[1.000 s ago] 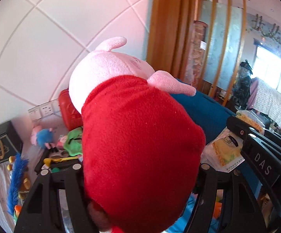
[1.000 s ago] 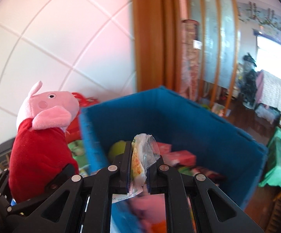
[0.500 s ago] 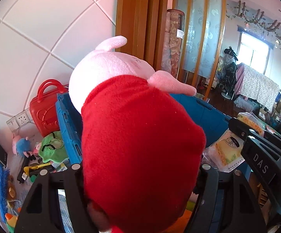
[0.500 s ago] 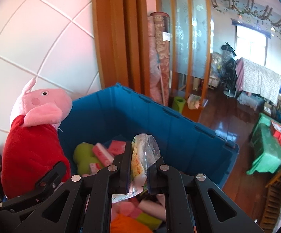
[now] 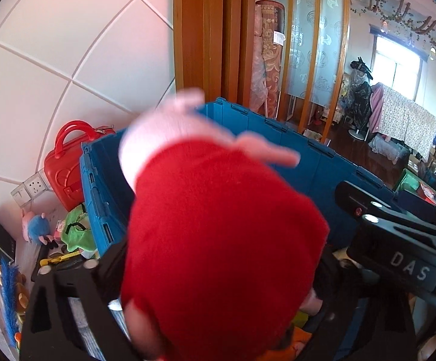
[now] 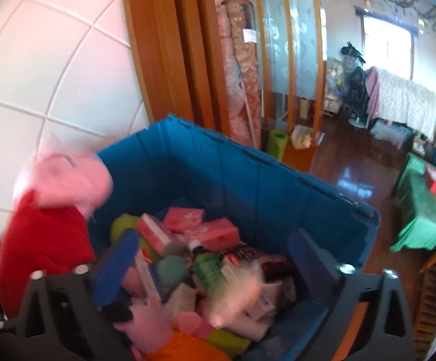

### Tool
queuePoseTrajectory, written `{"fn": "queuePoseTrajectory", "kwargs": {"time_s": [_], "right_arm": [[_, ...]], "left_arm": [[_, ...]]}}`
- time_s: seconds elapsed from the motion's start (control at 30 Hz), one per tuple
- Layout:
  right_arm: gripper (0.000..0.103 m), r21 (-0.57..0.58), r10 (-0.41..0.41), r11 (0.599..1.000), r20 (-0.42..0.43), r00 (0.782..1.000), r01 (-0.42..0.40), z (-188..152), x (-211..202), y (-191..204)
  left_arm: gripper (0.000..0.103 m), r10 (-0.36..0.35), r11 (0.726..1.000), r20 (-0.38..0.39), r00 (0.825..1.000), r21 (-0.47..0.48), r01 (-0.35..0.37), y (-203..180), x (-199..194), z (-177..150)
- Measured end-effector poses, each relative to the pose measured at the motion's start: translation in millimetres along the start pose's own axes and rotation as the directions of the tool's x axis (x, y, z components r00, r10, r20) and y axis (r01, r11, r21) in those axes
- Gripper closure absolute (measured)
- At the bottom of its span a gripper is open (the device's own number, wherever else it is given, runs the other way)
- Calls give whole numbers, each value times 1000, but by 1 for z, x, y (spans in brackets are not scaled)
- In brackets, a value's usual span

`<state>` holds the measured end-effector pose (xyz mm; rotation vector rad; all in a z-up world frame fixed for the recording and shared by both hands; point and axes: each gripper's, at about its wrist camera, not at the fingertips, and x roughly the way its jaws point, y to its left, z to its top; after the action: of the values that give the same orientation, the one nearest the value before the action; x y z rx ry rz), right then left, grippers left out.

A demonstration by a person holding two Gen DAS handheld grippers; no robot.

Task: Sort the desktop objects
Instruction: 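Open both tools to drop the packet and plush into the crate, then move both tools away from the crate back over the pile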

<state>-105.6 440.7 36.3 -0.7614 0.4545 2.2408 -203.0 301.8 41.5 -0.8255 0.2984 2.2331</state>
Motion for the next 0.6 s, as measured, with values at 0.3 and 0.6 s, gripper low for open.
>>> {"fn": "queuePoseTrajectory", "kwargs": {"time_s": [0.3, 0.6], "right_arm": [[0, -16, -6, 1000, -16, 1000, 6, 2, 13, 5], [0, -29, 11, 1000, -14, 1000, -11, 3, 11, 15]], "left_arm": [[0, 4, 1000, 0, 1000, -12, -4, 6, 3, 0], [0, 8, 999, -1, 1000, -38, -8, 19, 4, -5]]}}
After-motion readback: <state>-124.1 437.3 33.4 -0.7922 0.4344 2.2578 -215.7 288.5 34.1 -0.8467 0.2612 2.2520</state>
